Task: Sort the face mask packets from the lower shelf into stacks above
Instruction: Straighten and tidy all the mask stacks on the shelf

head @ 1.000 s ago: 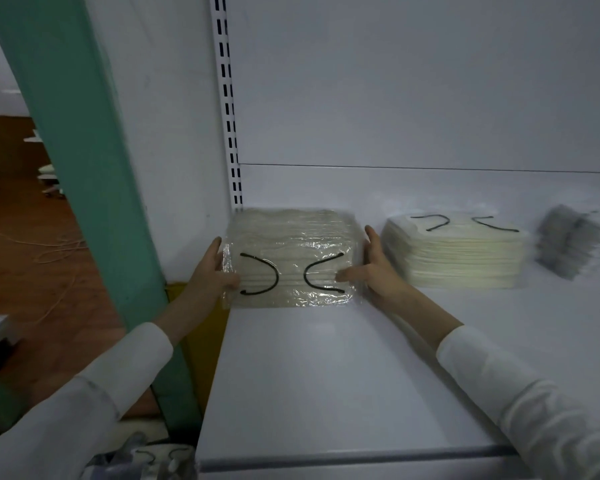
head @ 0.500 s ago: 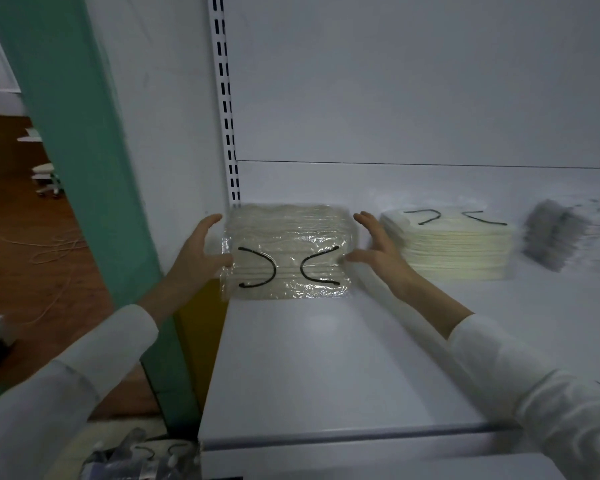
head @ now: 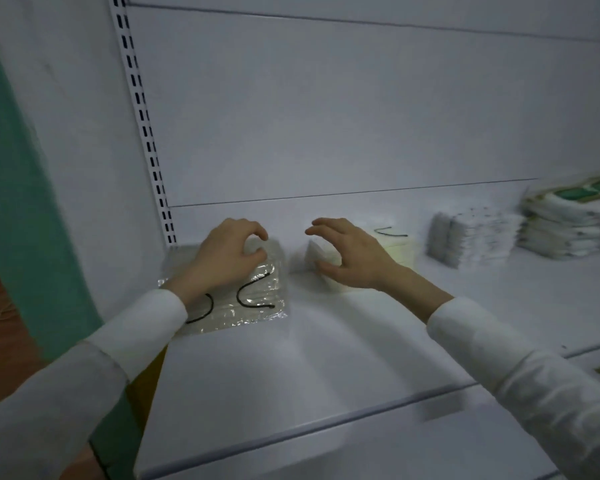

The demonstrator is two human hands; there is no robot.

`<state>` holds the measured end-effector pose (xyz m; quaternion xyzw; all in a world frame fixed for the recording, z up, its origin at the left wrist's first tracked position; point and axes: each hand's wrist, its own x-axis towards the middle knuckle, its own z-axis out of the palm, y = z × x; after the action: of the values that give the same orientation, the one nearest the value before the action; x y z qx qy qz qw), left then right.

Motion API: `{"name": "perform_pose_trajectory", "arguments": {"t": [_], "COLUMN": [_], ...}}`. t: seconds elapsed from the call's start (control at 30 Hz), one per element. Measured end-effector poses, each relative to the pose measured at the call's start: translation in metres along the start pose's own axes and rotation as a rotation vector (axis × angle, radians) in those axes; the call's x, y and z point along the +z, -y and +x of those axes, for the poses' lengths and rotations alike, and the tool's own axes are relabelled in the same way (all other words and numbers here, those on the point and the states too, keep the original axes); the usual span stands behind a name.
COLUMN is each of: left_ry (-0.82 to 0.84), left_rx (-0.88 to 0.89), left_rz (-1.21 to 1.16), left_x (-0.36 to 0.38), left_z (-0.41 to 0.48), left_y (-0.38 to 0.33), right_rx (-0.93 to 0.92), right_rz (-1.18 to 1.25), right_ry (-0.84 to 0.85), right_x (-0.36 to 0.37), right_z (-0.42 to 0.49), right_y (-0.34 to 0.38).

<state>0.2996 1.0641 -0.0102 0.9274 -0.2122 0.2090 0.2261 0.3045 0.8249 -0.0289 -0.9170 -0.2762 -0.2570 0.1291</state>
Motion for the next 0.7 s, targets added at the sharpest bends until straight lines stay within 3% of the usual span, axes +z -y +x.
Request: {"name": "perform_pose_trajectory", "arguments": {"t": [0.2, 0.7], "left_ry": [0.067, -0.015], "left_rx": [0.016, -0.166], "left_rz": [0.045, 0.173], "left_x": [0.038, 0.126], "left_z": [0.026, 0.087], "left_y": [-0.054, -0.172], "right_rx": [0.077, 0.013], "right_rz": [-0.059, -0.048], "right_ry": [0.001, 0.028], "right_x": [-0.043, -0.099], "right_z": [-0.031, -0.075], "right_y": [-0.051, -0.213]}}
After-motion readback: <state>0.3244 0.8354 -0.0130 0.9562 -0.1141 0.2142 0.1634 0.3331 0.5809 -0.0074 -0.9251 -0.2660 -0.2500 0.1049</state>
